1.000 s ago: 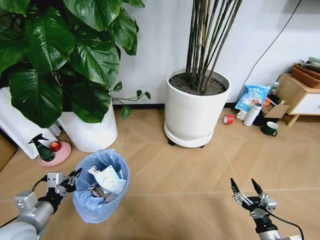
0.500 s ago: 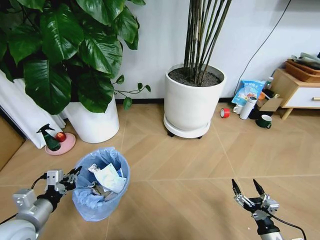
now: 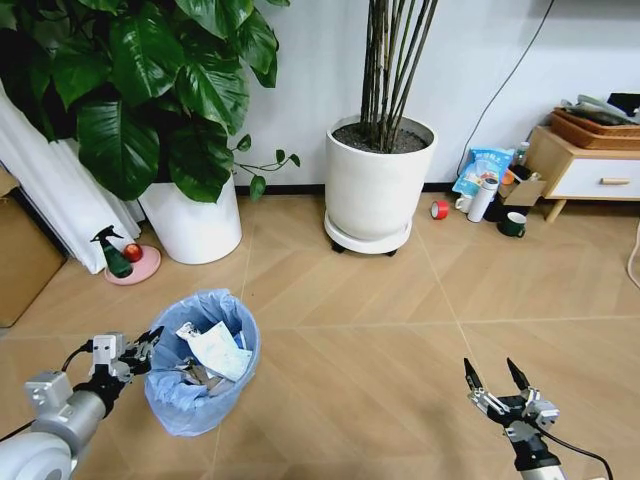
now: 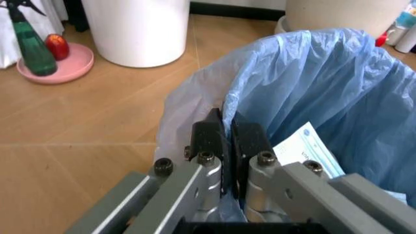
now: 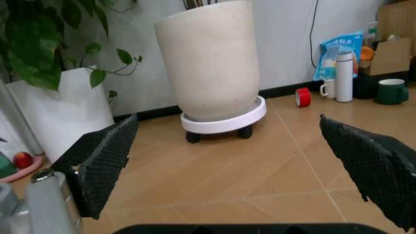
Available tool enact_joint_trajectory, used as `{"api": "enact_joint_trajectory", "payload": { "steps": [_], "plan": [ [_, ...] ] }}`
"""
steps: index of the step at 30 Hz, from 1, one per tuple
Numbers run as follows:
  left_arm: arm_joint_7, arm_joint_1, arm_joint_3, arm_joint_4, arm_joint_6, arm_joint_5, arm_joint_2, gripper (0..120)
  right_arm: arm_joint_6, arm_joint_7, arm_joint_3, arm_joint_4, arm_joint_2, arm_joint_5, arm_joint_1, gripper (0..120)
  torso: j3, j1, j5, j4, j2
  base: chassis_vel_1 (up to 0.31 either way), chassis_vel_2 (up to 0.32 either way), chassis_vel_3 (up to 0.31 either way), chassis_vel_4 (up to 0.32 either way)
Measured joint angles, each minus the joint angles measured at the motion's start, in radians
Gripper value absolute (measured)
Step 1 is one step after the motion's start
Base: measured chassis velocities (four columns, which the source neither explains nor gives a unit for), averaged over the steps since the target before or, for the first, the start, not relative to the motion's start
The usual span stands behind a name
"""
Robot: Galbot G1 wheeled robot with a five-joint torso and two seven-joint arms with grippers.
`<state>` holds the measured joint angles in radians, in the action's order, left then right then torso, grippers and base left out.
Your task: Pick up the trash bin and place the garbage on the floor into it.
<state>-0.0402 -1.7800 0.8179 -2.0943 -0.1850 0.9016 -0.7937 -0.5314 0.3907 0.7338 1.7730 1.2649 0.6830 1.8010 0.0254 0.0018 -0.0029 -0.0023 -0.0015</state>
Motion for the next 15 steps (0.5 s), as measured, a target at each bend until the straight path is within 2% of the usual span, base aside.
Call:
{"api": "enact_joint_trajectory", "payload": {
  "steps": [15],
  "plan": [
    [-0.008, 0.019, -0.007, 0.006, -0.002, 0.010, 0.010, 0, -0.006, 0.007, 0.001, -0.007, -0.001, -0.005, -0.002, 100, 0.000, 0.000, -0.0002, 0.0001, 0.000, 0.157, -0.157, -0.154, 0.154]
  ]
}}
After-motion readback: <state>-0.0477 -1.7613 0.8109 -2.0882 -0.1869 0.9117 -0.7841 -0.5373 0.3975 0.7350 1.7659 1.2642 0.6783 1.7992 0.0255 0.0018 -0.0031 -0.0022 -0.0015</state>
